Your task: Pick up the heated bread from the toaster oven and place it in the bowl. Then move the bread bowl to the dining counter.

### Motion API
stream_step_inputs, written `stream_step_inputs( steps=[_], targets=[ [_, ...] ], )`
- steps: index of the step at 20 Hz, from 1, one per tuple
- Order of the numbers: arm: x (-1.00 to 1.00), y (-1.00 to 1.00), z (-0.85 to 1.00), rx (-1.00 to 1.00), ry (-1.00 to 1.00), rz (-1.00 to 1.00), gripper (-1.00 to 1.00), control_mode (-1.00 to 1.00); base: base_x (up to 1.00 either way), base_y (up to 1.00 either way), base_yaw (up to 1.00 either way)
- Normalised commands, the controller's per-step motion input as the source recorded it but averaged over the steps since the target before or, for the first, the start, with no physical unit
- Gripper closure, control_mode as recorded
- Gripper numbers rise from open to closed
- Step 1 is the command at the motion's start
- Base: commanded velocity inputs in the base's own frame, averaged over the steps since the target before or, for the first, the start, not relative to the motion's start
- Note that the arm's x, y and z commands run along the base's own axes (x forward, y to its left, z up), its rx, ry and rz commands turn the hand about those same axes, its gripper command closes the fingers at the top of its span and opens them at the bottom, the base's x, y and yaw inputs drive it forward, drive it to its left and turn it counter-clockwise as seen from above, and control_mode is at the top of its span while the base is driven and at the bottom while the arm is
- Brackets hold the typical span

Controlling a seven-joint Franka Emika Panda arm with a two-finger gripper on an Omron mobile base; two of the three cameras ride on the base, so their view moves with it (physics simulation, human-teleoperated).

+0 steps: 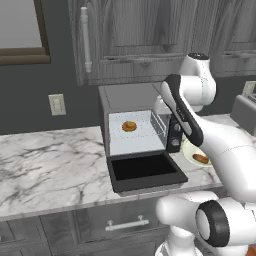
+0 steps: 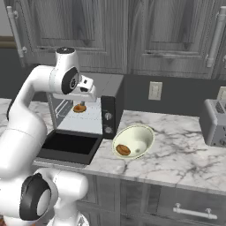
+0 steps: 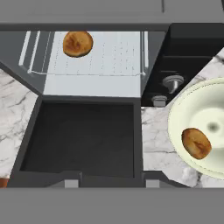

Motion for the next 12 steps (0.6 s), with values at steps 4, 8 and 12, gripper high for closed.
stream_step_inputs(
  steps=[4, 8, 12],
  targets=[
    [-0.18, 0.0, -0.04, 0.0, 0.0, 0.0, -1.0, -1.0, 0.0, 0.0, 0.0],
    [-0.37, 0.02, -0.42, 0.05, -0.04, 0.0, -1.0, -1.0, 0.0, 0.0, 0.0],
    [-0.16, 0.28, -0.78, 0.02, -0.23, -0.02, -1.0, -1.0, 0.0, 0.0, 0.0]
  ],
)
